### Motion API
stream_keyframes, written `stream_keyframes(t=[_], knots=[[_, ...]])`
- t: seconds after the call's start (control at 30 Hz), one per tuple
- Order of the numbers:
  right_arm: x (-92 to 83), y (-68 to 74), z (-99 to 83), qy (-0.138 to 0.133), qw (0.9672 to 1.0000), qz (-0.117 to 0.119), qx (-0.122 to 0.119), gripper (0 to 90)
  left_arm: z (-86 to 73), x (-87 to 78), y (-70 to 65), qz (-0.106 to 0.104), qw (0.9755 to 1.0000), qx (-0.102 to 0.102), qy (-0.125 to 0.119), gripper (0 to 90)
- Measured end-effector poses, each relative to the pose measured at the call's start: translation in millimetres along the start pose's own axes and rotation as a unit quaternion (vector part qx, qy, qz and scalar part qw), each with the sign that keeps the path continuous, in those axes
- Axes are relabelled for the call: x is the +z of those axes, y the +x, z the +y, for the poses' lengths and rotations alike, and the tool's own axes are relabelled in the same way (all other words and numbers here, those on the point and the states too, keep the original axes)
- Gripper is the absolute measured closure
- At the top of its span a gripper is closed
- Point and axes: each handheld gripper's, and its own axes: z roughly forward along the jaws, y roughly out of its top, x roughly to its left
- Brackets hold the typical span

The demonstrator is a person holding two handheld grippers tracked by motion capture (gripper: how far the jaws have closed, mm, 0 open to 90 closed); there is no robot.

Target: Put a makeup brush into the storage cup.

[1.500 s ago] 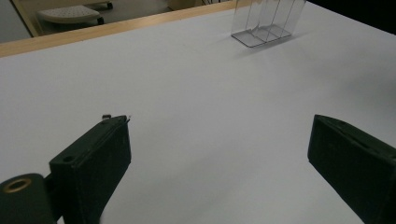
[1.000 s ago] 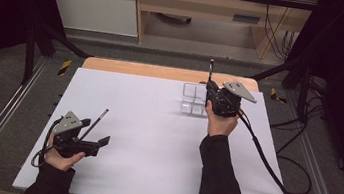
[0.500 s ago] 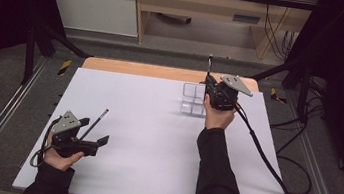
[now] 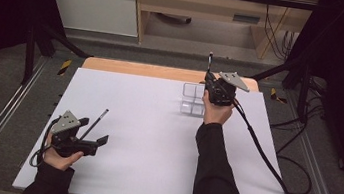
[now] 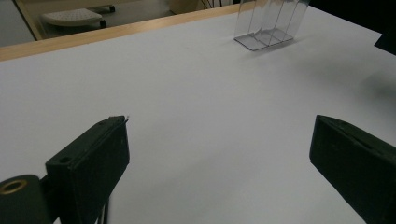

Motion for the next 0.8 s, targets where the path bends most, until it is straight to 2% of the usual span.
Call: stream_keyframes(t=[0.8], knots=[[33.0,-10.8,-8.7,0.009,0.9999,-0.012,0.008,84.3,-2.3,1.6,3.6,0.004,1.0000,-0.004,0.005,4.1]])
